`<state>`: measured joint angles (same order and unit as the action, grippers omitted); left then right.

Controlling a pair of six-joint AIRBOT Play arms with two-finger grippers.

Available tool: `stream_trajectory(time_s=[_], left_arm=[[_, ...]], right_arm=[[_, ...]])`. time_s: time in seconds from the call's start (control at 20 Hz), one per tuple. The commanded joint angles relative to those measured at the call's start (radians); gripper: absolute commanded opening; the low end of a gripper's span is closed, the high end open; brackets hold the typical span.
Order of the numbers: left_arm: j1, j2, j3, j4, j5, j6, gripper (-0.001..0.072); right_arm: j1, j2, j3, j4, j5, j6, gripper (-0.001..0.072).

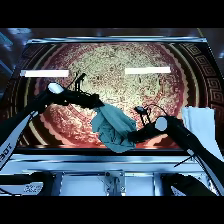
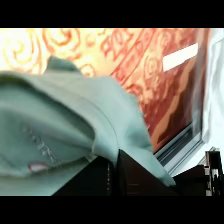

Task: Fold the shirts.

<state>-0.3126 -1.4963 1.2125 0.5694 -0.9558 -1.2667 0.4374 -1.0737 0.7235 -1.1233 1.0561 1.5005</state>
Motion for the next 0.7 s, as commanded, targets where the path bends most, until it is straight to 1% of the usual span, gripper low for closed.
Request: stream_trajectory(time_s=[0.0,0.1,0.2,0.3,0.4,0.5,0.6,0.65], left_arm=[[0.015,0.101,0.132,-0.002,0.003,0.036,0.0038],[0.031,0.193,0.277,-0.002,0.006,0.055,0.0038],[0.044,0.284,0.444,-0.002,0.019,0.054,0.0039],[0.045,0.363,0.599,-0.001,0.054,0.054,0.0038],[0.045,0.428,0.718,-0.001,0.066,0.054,0.0039],[0.045,0.486,0.778,0.034,0.061,0.038,0.0038],[0.045,0.536,0.781,0.124,0.022,-0.033,0.0039],[0.045,0.549,0.781,0.183,-0.032,-0.073,0.0038]], right_arm=[[0.005,0.103,0.209,-0.201,0.019,0.007,0.0065],[0.005,0.185,0.403,-0.315,0.004,0.018,0.0064],[0.005,0.243,0.637,-0.406,-0.037,0.048,0.0064],[0.005,0.252,0.859,-0.412,-0.043,0.048,0.0064],[0.005,0.251,1.018,-0.384,-0.027,0.048,0.0064],[0.005,0.253,1.111,-0.354,0.024,0.048,0.0064],[0.005,0.253,1.140,-0.336,0.114,0.063,0.0065],[0.005,0.252,1.140,-0.335,0.186,0.069,0.0064]])
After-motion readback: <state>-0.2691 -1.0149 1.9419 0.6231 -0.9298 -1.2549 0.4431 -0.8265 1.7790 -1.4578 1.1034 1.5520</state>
